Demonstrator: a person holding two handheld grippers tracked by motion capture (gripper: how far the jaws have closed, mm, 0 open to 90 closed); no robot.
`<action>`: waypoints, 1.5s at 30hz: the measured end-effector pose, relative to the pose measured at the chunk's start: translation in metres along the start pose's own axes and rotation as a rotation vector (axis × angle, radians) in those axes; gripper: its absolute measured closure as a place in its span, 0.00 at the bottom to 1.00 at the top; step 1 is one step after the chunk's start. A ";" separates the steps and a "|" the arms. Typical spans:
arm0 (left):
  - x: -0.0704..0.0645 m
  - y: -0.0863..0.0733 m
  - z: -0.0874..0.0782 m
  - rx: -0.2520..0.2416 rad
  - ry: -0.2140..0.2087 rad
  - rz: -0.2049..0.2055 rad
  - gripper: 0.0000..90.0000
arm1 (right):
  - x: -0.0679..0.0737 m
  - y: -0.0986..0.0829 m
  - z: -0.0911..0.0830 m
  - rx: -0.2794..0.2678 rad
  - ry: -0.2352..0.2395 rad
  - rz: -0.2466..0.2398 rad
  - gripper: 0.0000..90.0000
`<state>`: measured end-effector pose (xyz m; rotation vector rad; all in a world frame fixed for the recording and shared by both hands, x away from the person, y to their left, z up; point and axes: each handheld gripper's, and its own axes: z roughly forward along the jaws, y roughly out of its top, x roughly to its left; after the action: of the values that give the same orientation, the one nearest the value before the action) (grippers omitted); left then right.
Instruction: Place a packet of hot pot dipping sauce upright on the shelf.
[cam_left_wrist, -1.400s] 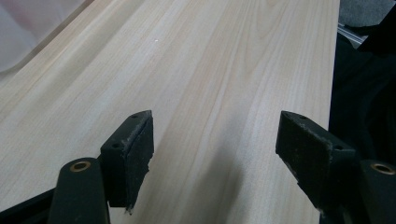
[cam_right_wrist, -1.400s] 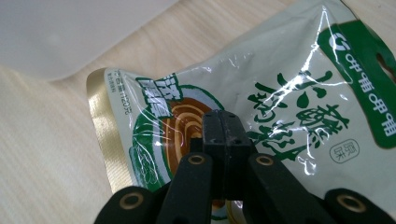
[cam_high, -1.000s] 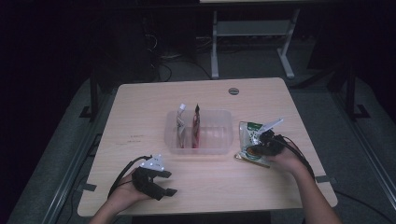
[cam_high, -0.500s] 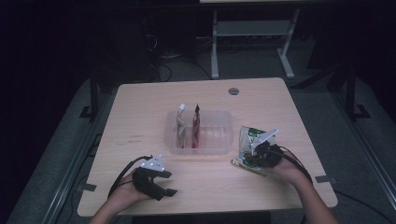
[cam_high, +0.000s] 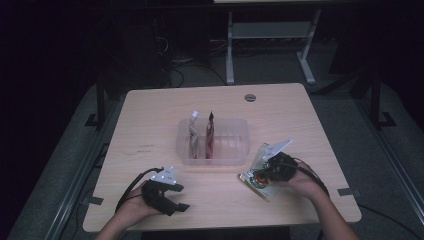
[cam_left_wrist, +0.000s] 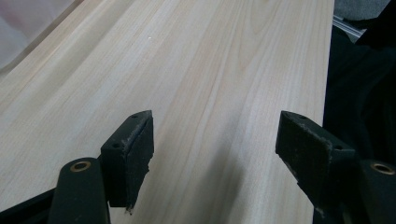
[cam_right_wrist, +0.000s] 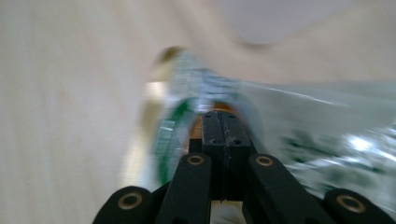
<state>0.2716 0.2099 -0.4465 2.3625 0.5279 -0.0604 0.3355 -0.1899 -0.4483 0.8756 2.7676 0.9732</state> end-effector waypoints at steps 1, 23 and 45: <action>0.000 0.000 0.000 0.000 0.000 0.000 0.31 | -0.009 -0.003 -0.005 -0.015 -0.035 0.035 1.00; 0.001 0.001 0.003 0.029 -0.009 0.001 0.31 | -0.071 -0.022 -0.008 -0.054 -0.276 0.201 1.00; 0.000 0.002 0.003 0.019 -0.005 0.009 0.31 | -0.018 -0.017 -0.001 0.010 0.010 0.022 1.00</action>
<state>0.2726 0.2071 -0.4477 2.3827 0.5170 -0.0674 0.3418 -0.2103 -0.4598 0.9072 2.7800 0.9703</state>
